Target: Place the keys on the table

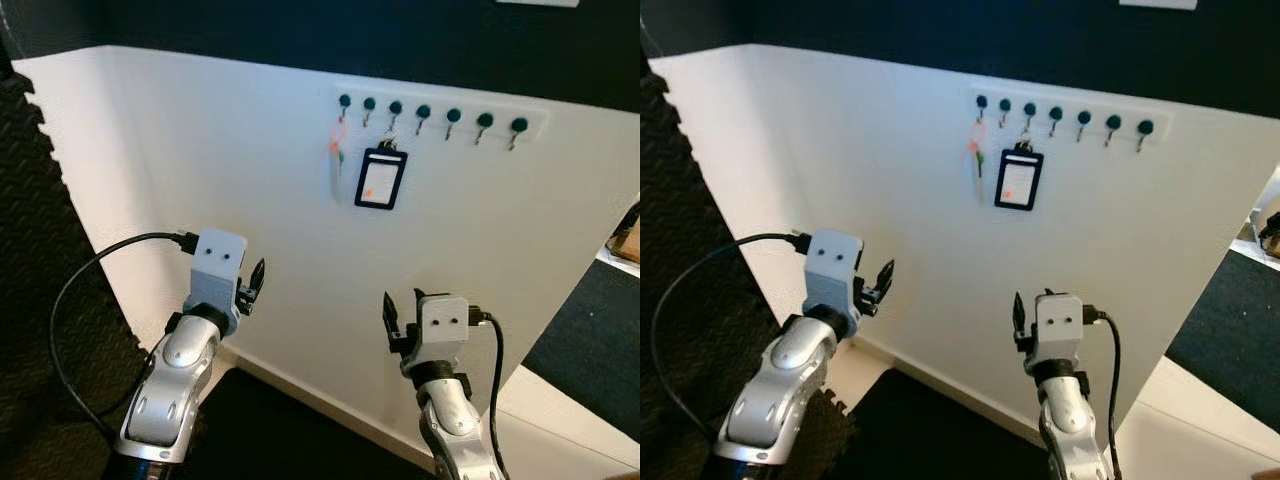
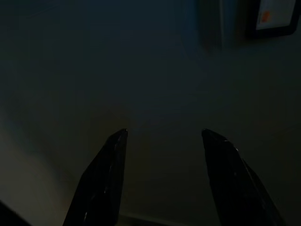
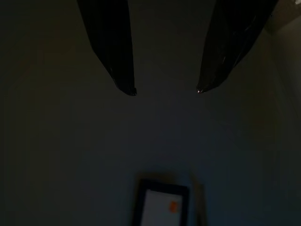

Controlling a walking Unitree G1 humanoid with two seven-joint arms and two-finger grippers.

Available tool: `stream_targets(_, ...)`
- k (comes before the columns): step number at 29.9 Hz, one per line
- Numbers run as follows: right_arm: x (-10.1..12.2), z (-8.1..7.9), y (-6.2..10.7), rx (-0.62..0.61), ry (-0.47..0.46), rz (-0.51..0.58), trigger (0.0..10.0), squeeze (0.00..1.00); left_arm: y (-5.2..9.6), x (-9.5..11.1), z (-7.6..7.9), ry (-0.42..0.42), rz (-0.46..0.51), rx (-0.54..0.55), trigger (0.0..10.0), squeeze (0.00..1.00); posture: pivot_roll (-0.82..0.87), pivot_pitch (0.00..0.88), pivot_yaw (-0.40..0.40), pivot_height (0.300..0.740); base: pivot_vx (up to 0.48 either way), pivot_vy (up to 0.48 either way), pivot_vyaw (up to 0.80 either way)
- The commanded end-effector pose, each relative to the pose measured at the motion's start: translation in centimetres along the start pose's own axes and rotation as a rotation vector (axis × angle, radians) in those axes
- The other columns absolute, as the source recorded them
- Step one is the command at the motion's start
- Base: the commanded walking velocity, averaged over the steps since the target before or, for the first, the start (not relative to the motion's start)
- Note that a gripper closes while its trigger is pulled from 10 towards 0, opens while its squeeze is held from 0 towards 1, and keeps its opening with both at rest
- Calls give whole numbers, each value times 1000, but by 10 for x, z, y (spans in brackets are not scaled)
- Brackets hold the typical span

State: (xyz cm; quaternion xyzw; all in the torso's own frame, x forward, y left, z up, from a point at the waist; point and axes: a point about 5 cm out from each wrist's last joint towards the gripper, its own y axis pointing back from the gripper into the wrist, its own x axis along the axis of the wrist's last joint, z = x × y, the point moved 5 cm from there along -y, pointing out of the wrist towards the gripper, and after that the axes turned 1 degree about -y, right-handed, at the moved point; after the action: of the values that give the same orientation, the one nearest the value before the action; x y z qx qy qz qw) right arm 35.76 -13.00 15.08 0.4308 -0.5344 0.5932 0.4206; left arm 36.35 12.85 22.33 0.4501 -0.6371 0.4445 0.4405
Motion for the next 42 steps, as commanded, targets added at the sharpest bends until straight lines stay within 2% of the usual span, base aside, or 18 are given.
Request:
stream_targets(1, -1, 1, 2, 2, 3, -11, 10000, 0, 1, 0, 2, -15, -8, -5, 10000, 0, 94, 115, 7, 740, 394, 0, 0)
stream_targets(19, -3, -2, 5, 22, -18, -27, 10000, 0, 3, 3, 1, -23, -1, -4, 10000, 0, 99, 121, 6, 740, 352, 0, 0)
stream_targets(22, -12, -4, 11, 39, -25, -63, 10000, 0, 6, 5, 5, -10, 7, -35, 10000, 0, 99, 123, 5, 740, 94, 0, -463)
stream_targets(25, -34, -2, 29, 53, 7, -134, 10000, 0, 17, 0, 17, 50, -15, -141, 10000, 0, 100, 125, 7, 740, 0, 0, -696)
stream_targets(26, -34, -2, 29, 53, 7, -134, 10000, 0, 17, 0, 17, 50, -15, -141, 10000, 0, 100, 125, 7, 740, 0, 0, -700)
stream_targets(27, -46, 1, 39, 53, 22, -173, 10000, 0, 24, -6, 23, 40, -36, -194, 10000, 0, 98, 126, 7, 740, 0, 0, -500)
stream_targets(29, -51, 2, 43, 52, 31, -192, 10000, 0, 27, -8, 25, 29, -44, -215, 10000, 0, 98, 126, 7, 740, 0, 0, -500)
stream_targets(30, -73, 11, 61, 33, 68, -266, 10000, 0, 31, -14, 27, 8, -62, -237, 10000, 0, 101, 129, 9, 740, 0, 0, 0)
stream_targets(31, -73, 11, 61, 33, 68, -266, 10000, 0, 31, -14, 27, 8, -62, -237, 10000, 0, 101, 129, 9, 740, 0, 0, 0)
stream_targets(32, -85, 17, 72, 21, 91, -312, 10000, 0, 31, -16, 28, 9, -70, -237, 10000, 0, 101, 129, 9, 740, 0, 0, 0)
stream_targets(35, -101, 25, 85, 6, 122, -380, 10000, 0, 30, -15, 30, 12, -68, -237, 10000, 0, 98, 130, 11, 740, 0, 0, 0)
stream_targets(36, -115, 29, 97, 5, 140, -437, 10000, 0, 28, -14, 32, 14, -67, -237, 10000, 0, 98, 129, 13, 740, 0, 0, 0)
stream_targets(38, -118, 30, 100, 6, 145, -451, 10000, 0, 28, -14, 33, 15, -67, -237, 10000, 0, 98, 129, 13, 740, 0, 0, 0)
stream_targets(40, -134, 32, 115, 23, 148, -526, 10000, 0, 27, -14, 33, 20, -71, -231, 10000, 0, 95, 127, 13, 740, 0, 0, 0)
stream_targets(41, -134, 32, 115, 23, 148, -526, 10000, 0, 27, -14, 33, 20, -71, -231, 10000, 0, 95, 127, 13, 740, 0, 0, 0)
stream_targets(42, -146, 32, 127, 39, 158, -588, 10000, 0, 26, -18, 32, 17, -90, -223, 10000, 0, 95, 126, 12, 740, 0, 0, 0)
